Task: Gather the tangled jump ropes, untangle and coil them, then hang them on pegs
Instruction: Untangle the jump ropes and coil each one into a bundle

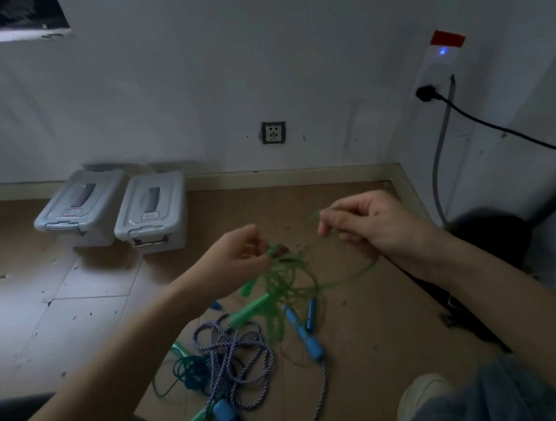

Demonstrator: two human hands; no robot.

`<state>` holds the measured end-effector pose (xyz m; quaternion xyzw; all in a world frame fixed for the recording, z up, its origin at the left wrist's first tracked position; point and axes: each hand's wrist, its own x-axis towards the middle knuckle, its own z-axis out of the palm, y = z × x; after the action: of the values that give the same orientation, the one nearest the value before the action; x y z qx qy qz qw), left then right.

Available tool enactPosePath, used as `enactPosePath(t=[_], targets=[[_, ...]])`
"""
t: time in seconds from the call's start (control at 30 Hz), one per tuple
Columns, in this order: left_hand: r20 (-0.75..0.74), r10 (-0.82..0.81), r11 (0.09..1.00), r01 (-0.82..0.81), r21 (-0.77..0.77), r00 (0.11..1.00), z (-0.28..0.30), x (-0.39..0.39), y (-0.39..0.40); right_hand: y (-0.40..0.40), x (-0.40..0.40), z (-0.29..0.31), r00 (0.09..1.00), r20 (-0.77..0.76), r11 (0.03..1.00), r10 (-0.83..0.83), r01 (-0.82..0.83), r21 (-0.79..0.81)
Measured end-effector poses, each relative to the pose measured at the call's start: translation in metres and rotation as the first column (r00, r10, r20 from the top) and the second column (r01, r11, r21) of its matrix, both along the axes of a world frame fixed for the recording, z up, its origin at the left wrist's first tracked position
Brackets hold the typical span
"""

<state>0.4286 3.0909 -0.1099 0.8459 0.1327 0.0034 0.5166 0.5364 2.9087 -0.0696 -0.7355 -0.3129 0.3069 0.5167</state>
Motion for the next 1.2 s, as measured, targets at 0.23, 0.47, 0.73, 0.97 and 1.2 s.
enactPosePath(t=[0.23,0.47,0.73,0.97,1.2], targets=[[-0.254,0.271,0.962,-0.252,0.106,0.928,-0.033,-0.003,0.029,-0.009,0.015,-0.003,0.925,-0.116,0.896,-0.361,0.379,0.233],[0.041,-0.227,0.970,0.222,0.101,0.973,-0.018,0.002,-0.001,0.006,-0.008,0.000,0.978,-0.130,0.936,0.163,-0.112,0.333],[-0.124,-0.248,0.964,0.232,-0.134,0.961,-0.033,0.004,-0.023,-0.001,0.005,0.012,0.983,-0.184,0.894,0.014,0.070,0.443],[-0.068,0.233,0.641,-0.206,-0.739,0.970,0.008,0.005,-0.001,-0.005,0.005,0.002,0.990,-0.137,0.997,-0.038,0.048,0.065],[-0.076,0.236,0.755,-0.232,-0.613,0.969,0.020,-0.002,0.004,0.000,0.011,-0.017,0.968,0.161,0.944,-0.192,0.227,-0.238]])
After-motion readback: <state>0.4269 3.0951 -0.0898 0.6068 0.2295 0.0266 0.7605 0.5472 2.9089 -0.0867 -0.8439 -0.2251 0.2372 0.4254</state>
